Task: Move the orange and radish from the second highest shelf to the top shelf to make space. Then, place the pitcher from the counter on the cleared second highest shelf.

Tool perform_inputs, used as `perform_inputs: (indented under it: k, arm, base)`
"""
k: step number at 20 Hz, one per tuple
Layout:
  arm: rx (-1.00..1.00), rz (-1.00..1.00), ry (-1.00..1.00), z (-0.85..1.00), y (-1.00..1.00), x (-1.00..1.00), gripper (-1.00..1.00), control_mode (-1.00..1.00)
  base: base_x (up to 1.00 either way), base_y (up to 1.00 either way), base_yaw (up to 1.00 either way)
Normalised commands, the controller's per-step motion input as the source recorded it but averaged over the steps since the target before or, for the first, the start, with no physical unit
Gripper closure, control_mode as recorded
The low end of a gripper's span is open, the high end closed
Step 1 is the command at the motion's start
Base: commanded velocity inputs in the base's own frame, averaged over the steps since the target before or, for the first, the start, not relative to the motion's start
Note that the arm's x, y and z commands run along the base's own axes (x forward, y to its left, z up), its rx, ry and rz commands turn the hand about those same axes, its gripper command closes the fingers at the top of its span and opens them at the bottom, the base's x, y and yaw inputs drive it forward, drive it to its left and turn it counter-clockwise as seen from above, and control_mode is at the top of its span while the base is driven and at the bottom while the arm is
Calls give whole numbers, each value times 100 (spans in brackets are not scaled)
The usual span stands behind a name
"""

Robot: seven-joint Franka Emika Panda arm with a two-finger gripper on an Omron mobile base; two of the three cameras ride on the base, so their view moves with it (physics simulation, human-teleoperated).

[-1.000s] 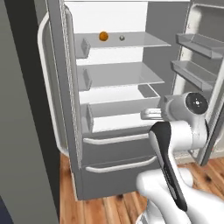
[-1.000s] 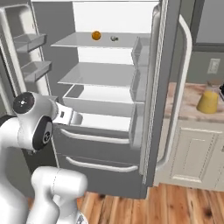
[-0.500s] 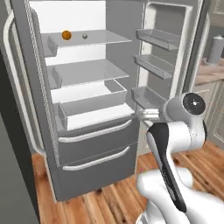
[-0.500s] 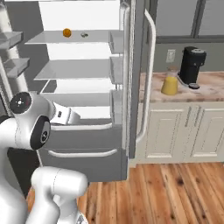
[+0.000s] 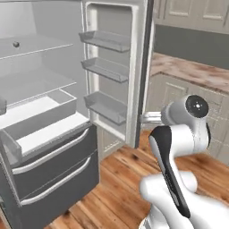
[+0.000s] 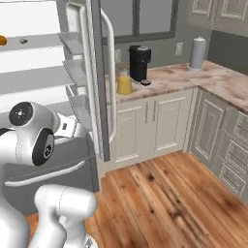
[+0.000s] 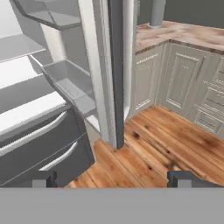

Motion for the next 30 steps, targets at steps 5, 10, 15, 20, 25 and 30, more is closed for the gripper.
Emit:
perform_inputs:
  k: [5, 10, 15, 20, 25, 30]
  arm:
    - [0, 0, 0, 0, 0, 0, -100, 100]
    - [0, 0, 0, 0, 0, 0, -100, 100]
    - [0, 0, 0, 0, 0, 0, -100, 100]
    - [0, 0, 0, 0, 0, 0, -100, 100]
    - [0, 0, 0, 0, 0, 0, -100, 100]
    - [0, 0, 0, 0, 0, 0, -100, 100]
  base:
    - [6, -36, -51]
    - [25, -56, -30]
    - [56, -46, 6]
    - [61, -53, 35]
    - [57, -50, 50]
    - [59, -55, 53]
